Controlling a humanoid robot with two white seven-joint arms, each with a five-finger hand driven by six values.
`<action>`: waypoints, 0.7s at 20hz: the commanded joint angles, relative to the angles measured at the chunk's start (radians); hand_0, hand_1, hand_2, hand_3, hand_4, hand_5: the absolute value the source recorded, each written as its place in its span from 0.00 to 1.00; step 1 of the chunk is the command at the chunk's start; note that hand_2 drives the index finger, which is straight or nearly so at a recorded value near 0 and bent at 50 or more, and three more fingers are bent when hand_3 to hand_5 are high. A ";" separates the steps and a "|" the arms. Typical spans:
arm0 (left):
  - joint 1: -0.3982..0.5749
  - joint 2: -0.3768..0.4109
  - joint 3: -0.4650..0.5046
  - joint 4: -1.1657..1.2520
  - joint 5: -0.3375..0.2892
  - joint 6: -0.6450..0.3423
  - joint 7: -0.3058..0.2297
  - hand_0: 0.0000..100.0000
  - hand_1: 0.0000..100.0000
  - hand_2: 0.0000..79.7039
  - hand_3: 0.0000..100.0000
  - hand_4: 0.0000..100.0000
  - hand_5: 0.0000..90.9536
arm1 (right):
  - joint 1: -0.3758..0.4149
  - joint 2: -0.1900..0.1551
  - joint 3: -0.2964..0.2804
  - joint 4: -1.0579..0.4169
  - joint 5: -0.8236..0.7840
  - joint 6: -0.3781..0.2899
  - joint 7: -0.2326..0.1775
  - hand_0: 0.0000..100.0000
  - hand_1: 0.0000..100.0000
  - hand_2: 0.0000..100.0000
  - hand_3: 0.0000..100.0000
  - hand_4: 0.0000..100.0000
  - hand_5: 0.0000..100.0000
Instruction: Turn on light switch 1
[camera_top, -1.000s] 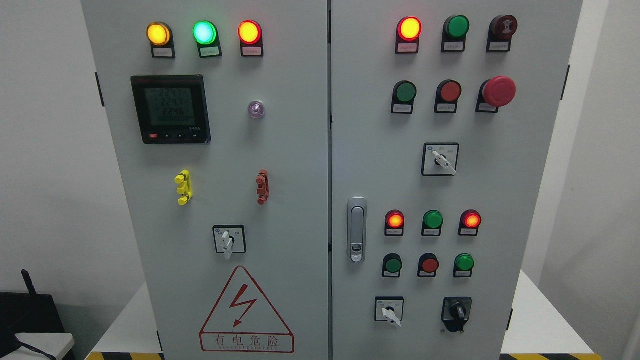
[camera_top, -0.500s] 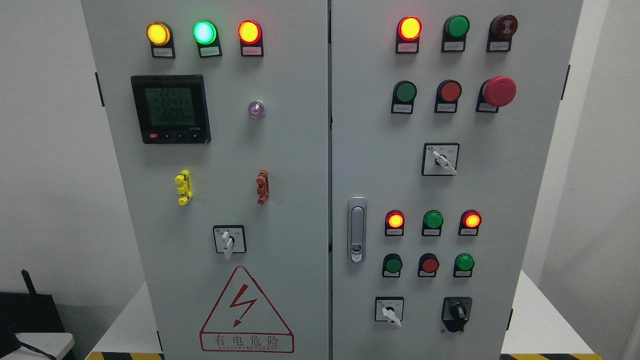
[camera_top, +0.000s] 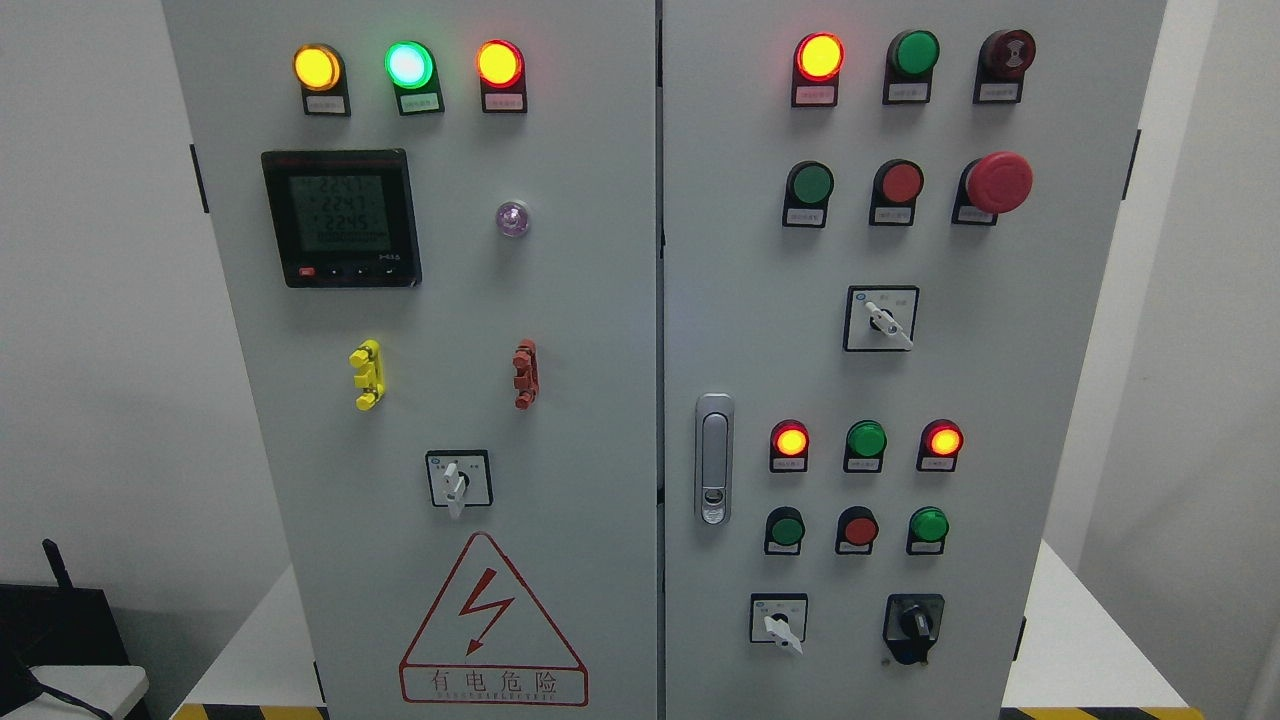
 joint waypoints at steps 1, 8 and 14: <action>-0.026 0.008 -0.144 -0.288 -0.006 -0.001 0.017 0.27 0.21 0.49 0.54 0.62 0.56 | 0.000 0.000 0.000 0.000 -0.017 -0.001 0.000 0.12 0.39 0.00 0.00 0.00 0.00; -0.094 -0.002 -0.263 -0.314 -0.111 0.000 0.097 0.26 0.21 0.51 0.55 0.63 0.59 | 0.000 0.000 0.000 0.000 -0.018 -0.001 0.000 0.12 0.39 0.00 0.00 0.00 0.00; -0.118 0.004 -0.381 -0.331 -0.114 0.012 0.173 0.26 0.21 0.53 0.57 0.65 0.62 | 0.000 0.000 0.000 0.000 -0.017 -0.001 0.000 0.12 0.39 0.00 0.00 0.00 0.00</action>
